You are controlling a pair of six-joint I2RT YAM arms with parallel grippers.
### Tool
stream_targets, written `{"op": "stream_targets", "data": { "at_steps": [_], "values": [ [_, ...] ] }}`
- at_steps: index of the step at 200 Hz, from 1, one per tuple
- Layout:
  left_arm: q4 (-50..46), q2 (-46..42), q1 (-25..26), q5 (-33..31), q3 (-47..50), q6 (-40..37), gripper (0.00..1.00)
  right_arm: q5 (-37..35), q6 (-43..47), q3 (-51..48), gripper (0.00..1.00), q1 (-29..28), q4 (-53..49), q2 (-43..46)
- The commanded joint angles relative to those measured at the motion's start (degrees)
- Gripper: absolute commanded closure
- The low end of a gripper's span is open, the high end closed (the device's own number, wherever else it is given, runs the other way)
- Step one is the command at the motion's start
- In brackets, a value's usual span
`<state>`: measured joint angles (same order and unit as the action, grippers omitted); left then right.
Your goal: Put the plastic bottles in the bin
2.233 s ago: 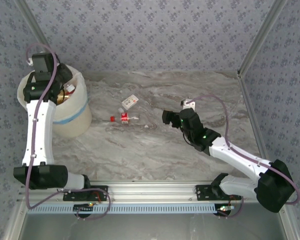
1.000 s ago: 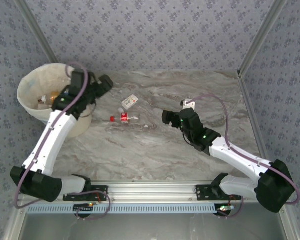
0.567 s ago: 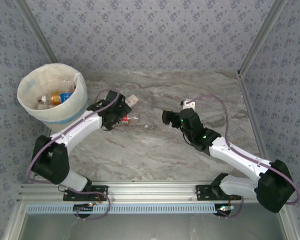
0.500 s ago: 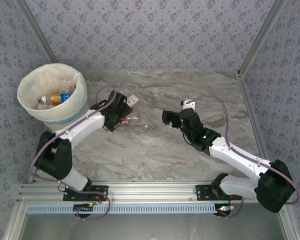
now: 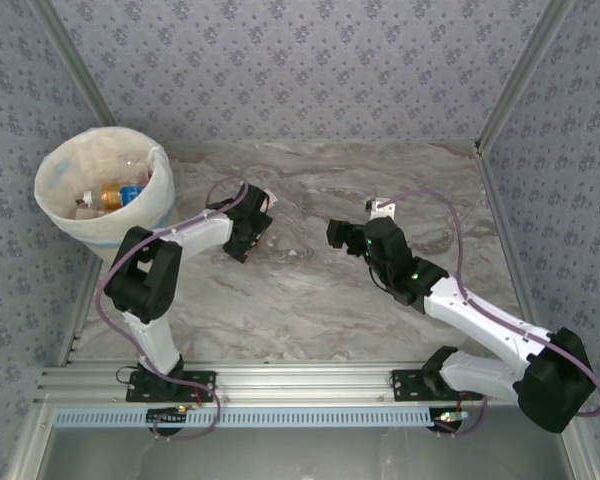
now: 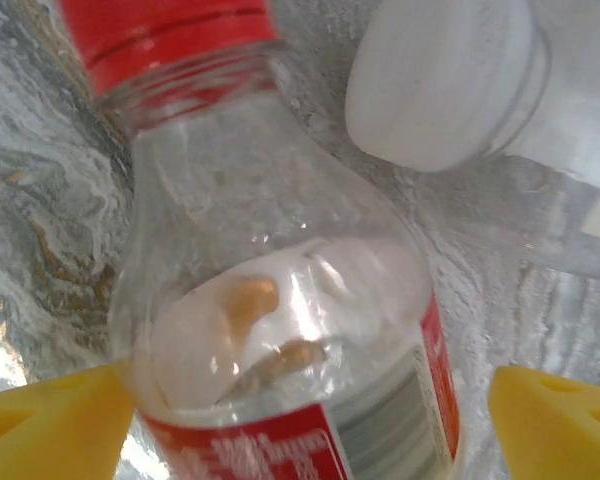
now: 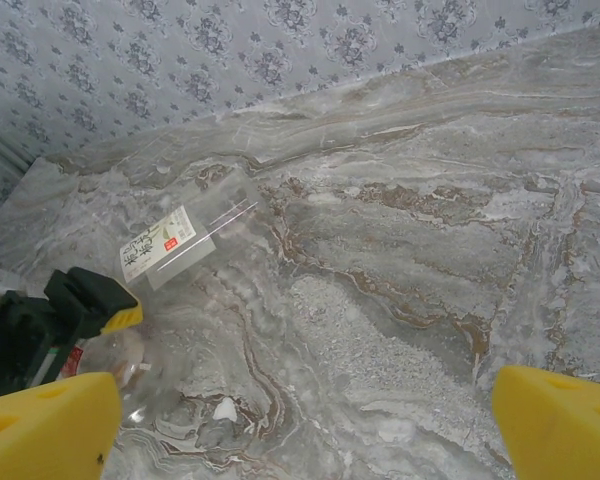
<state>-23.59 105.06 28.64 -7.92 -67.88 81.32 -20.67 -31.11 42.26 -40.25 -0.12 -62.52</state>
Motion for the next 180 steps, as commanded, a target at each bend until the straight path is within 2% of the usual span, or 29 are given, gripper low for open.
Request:
{"op": "stream_targets", "data": {
  "at_steps": [1,51,86,101,122,148,159,180],
  "values": [
    [1.10,1.51,0.43,-1.73,0.46,-2.89,0.14,-1.57,-0.52,-0.62,0.02,0.35,-1.09,0.82],
    [5.99,-2.08,0.81,-1.15,4.59,-14.96,0.29,-1.30,-0.79,-0.50,0.02,0.40,-1.06,0.56],
    [7.08,-11.88,1.30,-1.15,9.36,-25.08,0.37,-1.44,-0.70,-0.30,0.02,0.35,-0.80,0.20],
    [4.21,-17.44,1.80,-1.66,8.65,-30.80,0.41,-1.31,-0.66,0.08,0.02,0.46,-0.51,-0.44],
    [-2.13,-24.74,2.00,-3.35,3.54,-38.79,0.45,-0.88,-0.35,1.10,0.02,0.52,-0.01,-1.80],
    [-13.11,-29.41,1.01,-9.03,-8.93,-49.52,0.47,0.66,-0.15,2.89,0.02,0.49,0.42,-3.89],
    [-18.73,-29.73,-1.64,-10.79,-14.71,-52.09,0.48,1.21,-0.26,3.40,0.02,0.42,0.77,-4.56],
    [-25.13,-29.43,-10.25,-8.11,-23.41,-55.64,0.48,1.59,-0.59,3.62,0.02,-0.05,1.51,-5.36]
  ]
}}
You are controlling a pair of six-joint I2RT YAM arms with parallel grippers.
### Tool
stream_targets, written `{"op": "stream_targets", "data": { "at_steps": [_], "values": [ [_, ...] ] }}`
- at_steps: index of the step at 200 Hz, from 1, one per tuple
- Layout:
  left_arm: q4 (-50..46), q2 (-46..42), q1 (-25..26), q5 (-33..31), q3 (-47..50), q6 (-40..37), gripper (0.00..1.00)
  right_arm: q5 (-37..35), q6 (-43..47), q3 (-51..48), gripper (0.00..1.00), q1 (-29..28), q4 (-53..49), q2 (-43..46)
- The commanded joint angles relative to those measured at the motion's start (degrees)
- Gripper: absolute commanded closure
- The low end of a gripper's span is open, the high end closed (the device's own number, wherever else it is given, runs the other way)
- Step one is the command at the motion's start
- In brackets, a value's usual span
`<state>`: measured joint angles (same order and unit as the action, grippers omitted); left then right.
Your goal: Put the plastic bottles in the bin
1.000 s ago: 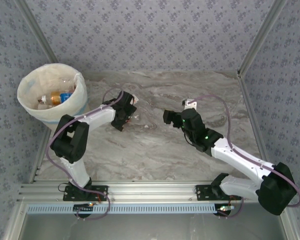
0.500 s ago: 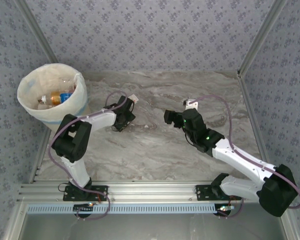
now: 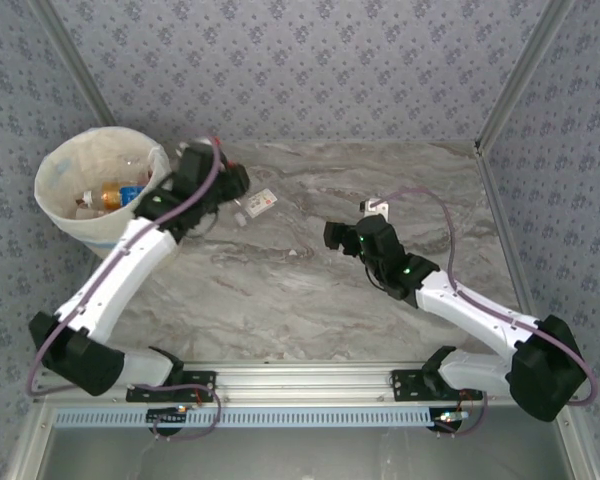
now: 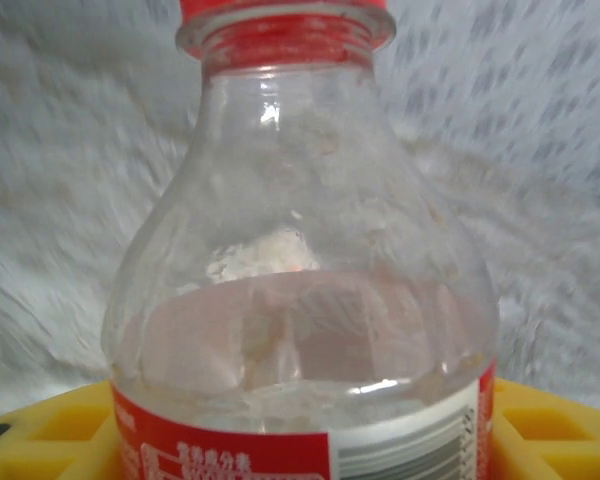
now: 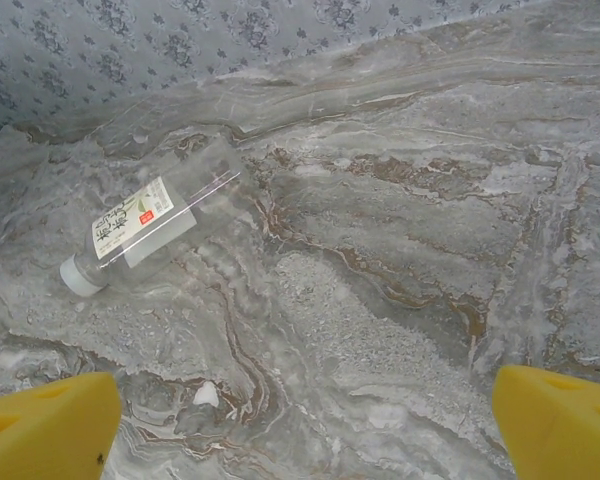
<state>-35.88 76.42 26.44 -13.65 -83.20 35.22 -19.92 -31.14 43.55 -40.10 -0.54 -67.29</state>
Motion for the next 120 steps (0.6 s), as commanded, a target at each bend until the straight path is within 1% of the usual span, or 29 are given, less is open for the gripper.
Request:
{"op": "stream_targets", "data": {
  "at_steps": [1,29,52,68,78,88,107,120],
  "values": [
    [-13.05,-0.73,-8.41,-2.24,-8.41,-9.77,0.48,0.89,-0.58,2.33,0.02,-0.22,1.89,-0.58],
    [-18.01,0.49,-19.61,-0.33,-16.31,-12.62,0.49,0.76,-0.73,2.24,0.02,-0.49,1.54,-0.50],
    [-18.55,2.01,-29.06,3.65,-18.31,-14.54,0.49,0.58,-0.68,2.06,0.02,-0.48,1.52,-0.30],
    [-18.88,4.06,-34.22,6.80,-19.09,-17.71,0.48,0.59,-0.46,2.11,0.02,-0.45,1.50,-0.21],
    [-19.08,5.24,-37.47,8.10,-19.35,-18.19,0.48,0.59,-0.33,2.15,0.02,-0.51,1.46,-0.21],
    [-18.66,6.09,-40.96,10.80,-19.16,-18.27,0.48,0.54,-0.17,2.30,0.02,-0.46,1.41,-0.21],
    [-16.21,8.08,-45.02,13.51,-17.73,-18.33,0.47,0.58,-0.07,2.24,0.02,-0.44,1.47,-0.21],
    [-16.30,10.79,-45.51,15.52,-18.00,-19.29,0.47,0.67,-0.15,2.15,0.02,-0.50,1.65,-0.30]
  ]
}}
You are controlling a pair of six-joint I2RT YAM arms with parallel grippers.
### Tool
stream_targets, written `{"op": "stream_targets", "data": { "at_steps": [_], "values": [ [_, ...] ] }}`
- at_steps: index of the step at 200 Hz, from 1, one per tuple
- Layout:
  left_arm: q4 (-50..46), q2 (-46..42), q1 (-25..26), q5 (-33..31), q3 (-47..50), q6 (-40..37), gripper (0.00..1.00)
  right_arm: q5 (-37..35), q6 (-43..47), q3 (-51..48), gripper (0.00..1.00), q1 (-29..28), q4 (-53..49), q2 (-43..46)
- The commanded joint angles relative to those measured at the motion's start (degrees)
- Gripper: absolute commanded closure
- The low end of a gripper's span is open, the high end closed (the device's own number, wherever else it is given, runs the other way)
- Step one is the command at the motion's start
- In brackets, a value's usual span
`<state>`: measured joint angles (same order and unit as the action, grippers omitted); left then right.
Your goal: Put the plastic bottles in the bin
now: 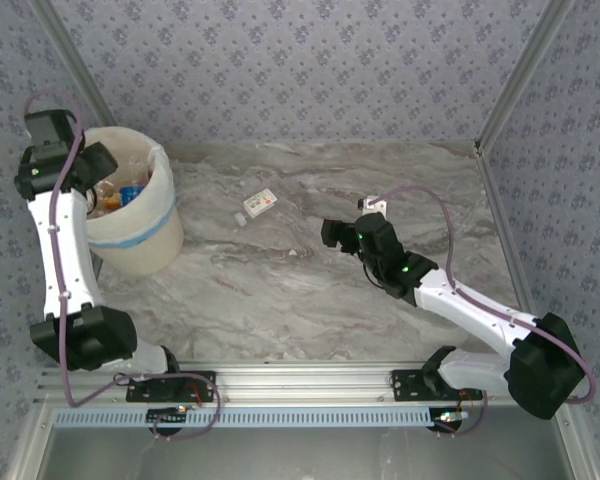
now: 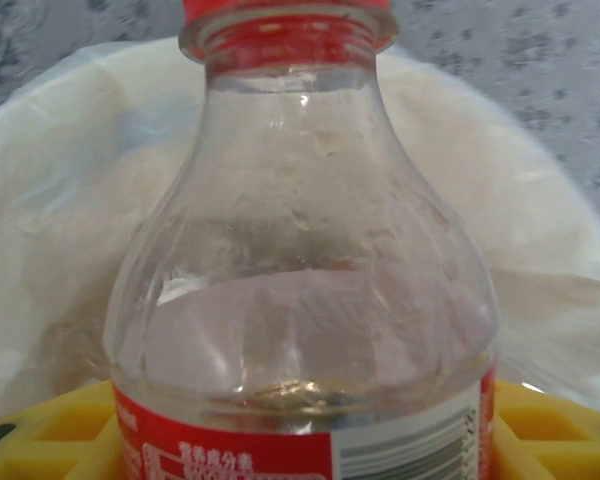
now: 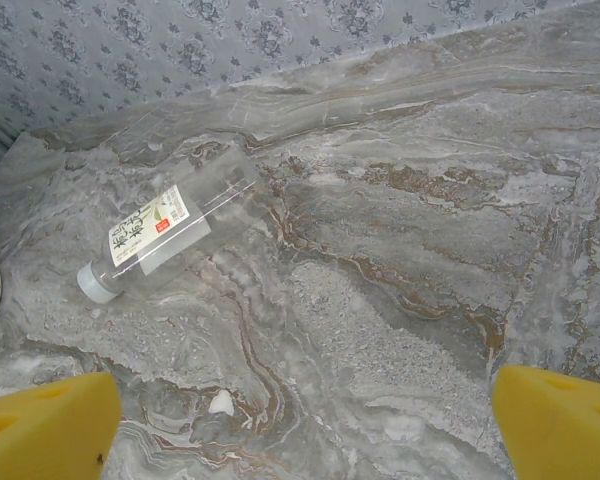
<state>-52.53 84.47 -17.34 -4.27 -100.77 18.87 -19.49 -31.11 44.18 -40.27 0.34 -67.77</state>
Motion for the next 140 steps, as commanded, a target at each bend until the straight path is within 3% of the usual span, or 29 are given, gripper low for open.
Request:
{"op": "stream_targets", "data": {
  "at_steps": [1,23,39,56,73,119,140],
  "values": [
    [0.30,3.00,-1.73,6.26,-0.50,-2.99,0.47,0.19,-0.17,1.52,0.02,-0.33,0.75,0.18],
    [0.33,7.00,-1.73,9.02,-0.62,-3.86,0.37,0.33,-0.50,1.52,0.02,-0.27,0.93,0.09],
    [-0.99,8.66,-1.73,7.18,-2.45,-4.06,0.14,0.48,-0.53,1.53,0.02,-0.33,0.89,0.26],
    [-1.65,8.54,-1.72,8.23,-5.45,-4.46,0.05,0.50,-0.28,1.74,0.02,-0.27,0.56,0.43],
    [-1.54,6.64,-1.64,10.72,-7.76,-3.93,0.01,0.43,-0.09,2.00,0.02,-0.31,0.14,0.44],
    [1.56,-1.14,-1.26,13.82,-5.68,2.80,0.01,0.33,-0.62,1.87,0.02,-0.37,0.58,0.27],
    [1.67,-3.30,1.42,14.57,-4.08,4.20,0.01,0.07,-0.04,2.14,0.02,-0.42,0.06,0.25]
  ]
}}
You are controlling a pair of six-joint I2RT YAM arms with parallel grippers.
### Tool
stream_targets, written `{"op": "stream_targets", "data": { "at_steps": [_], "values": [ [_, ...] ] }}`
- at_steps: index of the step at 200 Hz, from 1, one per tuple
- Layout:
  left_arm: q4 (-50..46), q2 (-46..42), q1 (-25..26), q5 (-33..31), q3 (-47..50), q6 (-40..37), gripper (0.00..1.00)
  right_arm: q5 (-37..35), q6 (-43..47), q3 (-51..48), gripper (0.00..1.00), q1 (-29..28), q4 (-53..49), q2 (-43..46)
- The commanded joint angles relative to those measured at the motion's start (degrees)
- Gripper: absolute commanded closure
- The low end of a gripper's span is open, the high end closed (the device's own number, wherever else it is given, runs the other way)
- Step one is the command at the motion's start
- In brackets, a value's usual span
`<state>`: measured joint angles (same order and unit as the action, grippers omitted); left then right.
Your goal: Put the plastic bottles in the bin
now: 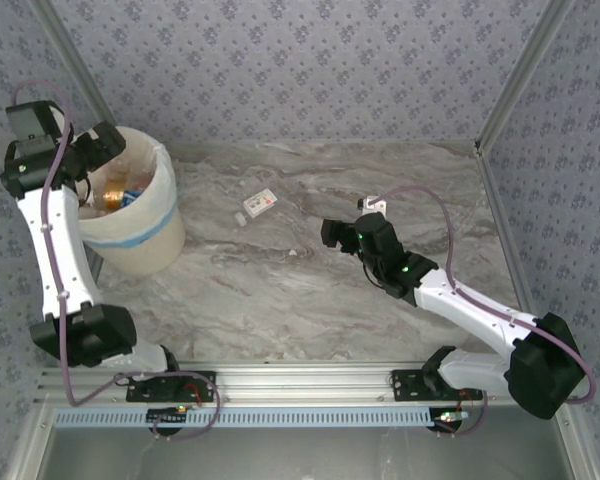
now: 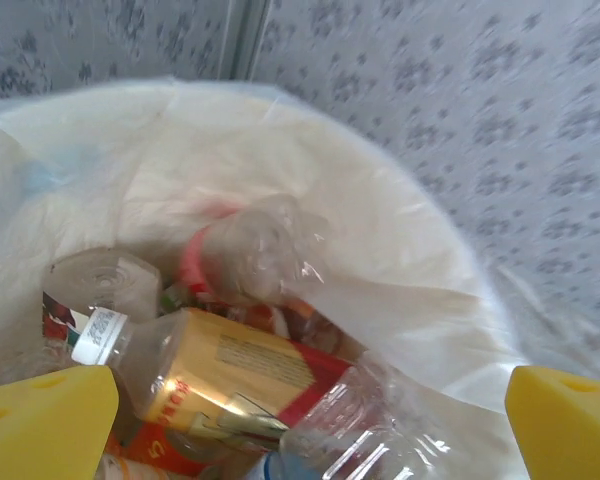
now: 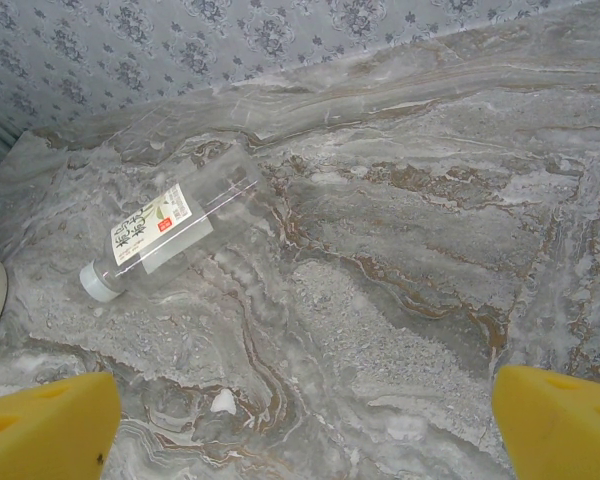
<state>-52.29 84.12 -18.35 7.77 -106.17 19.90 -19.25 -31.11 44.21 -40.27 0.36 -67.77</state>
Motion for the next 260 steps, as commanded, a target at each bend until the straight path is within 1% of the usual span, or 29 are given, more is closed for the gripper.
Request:
{"op": "stream_targets", "data": {
  "at_steps": [1,32,61,84,99,128,154,189,208,232,260],
  "values": [
    [1.46,-2.97,2.70,2.56,1.45,3.15,0.01,-0.17,-0.02,2.12,0.02,-0.42,-0.03,0.26],
    [2.40,-3.72,13.51,2.02,3.84,0.98,0.01,-0.53,0.09,2.12,0.02,-0.31,-0.05,0.14],
    [4.54,-1.62,22.30,1.46,5.45,1.86,0.00,-0.42,-0.24,1.96,0.02,-0.32,-0.02,-0.07],
    [5.48,1.97,28.70,0.51,5.66,0.20,0.01,-0.66,-0.43,1.87,0.02,-0.33,-0.50,0.05],
    [6.33,4.82,32.00,0.52,5.69,-1.52,0.00,-0.75,-0.44,1.85,0.02,-0.33,-1.09,0.35],
    [3.81,13.08,37.23,0.18,1.06,-7.29,0.01,-1.58,-0.44,1.42,0.02,-0.26,-1.85,1.35],
    [1.63,21.26,40.16,-1.07,-4.67,-12.83,0.00,-2.37,-0.52,0.46,0.02,-0.16,-1.94,2.66],
    [-0.77,31.24,41.11,-1.97,-11.77,-20.65,0.01,-3.28,-0.57,0.00,0.02,-0.06,-3.37,4.50],
    [-0.41,34.19,41.09,-0.04,-12.30,-26.17,0.00,-4.13,-0.54,-0.24,0.02,-0.04,-4.90,6.05],
    [0.68,36.55,41.11,0.19,-12.00,-32.05,0.01,-5.68,-0.44,-1.12,0.02,0.02,-6.23,8.58],
    [2.18,38.92,41.11,2.41,-11.12,-39.12,0.01,-6.72,-1.01,-2.43,0.02,0.19,-7.19,11.00]
  ]
}}
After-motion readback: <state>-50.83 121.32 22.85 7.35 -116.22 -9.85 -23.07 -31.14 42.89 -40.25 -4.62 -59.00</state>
